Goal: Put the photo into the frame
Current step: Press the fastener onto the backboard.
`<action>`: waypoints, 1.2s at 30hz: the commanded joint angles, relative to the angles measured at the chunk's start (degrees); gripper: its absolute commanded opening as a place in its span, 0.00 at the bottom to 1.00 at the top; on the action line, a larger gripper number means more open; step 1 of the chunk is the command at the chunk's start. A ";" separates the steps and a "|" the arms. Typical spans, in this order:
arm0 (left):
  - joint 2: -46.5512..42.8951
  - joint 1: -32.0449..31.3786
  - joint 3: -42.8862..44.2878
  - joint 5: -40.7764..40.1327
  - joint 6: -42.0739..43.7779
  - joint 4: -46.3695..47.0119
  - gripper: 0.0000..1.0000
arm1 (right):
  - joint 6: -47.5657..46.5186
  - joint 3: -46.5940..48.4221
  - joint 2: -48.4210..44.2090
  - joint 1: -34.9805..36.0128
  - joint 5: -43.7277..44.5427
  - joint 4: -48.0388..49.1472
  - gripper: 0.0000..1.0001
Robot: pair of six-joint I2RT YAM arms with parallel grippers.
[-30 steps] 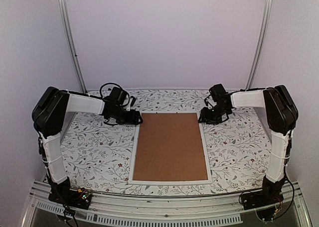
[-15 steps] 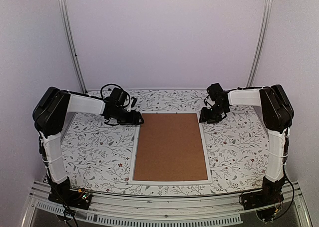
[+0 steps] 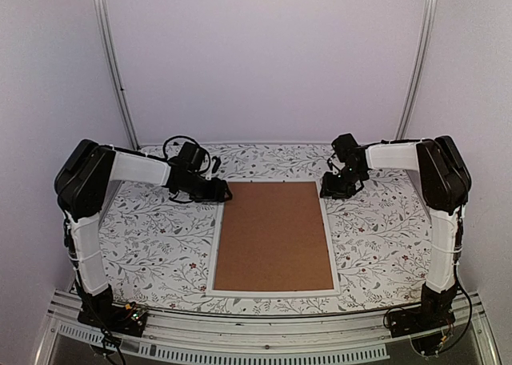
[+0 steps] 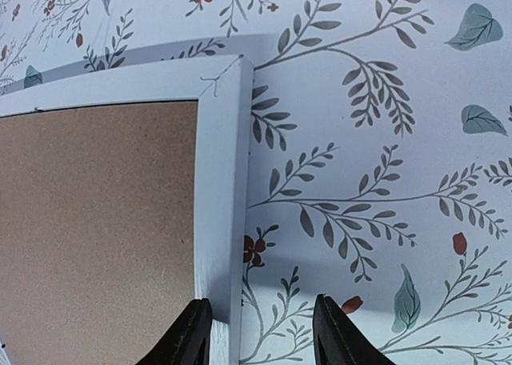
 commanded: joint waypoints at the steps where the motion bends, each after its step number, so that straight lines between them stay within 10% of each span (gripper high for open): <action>1: 1.45 -1.01 -0.68 0.11 -0.40 1.53 0.67 | -0.30 0.40 1.22 1.18 -1.09 -1.33 0.45; 36: 2.00 -5.15 -4.86 -1.45 -2.44 4.33 0.63 | 3.55 -4.17 2.33 6.22 3.16 1.64 0.45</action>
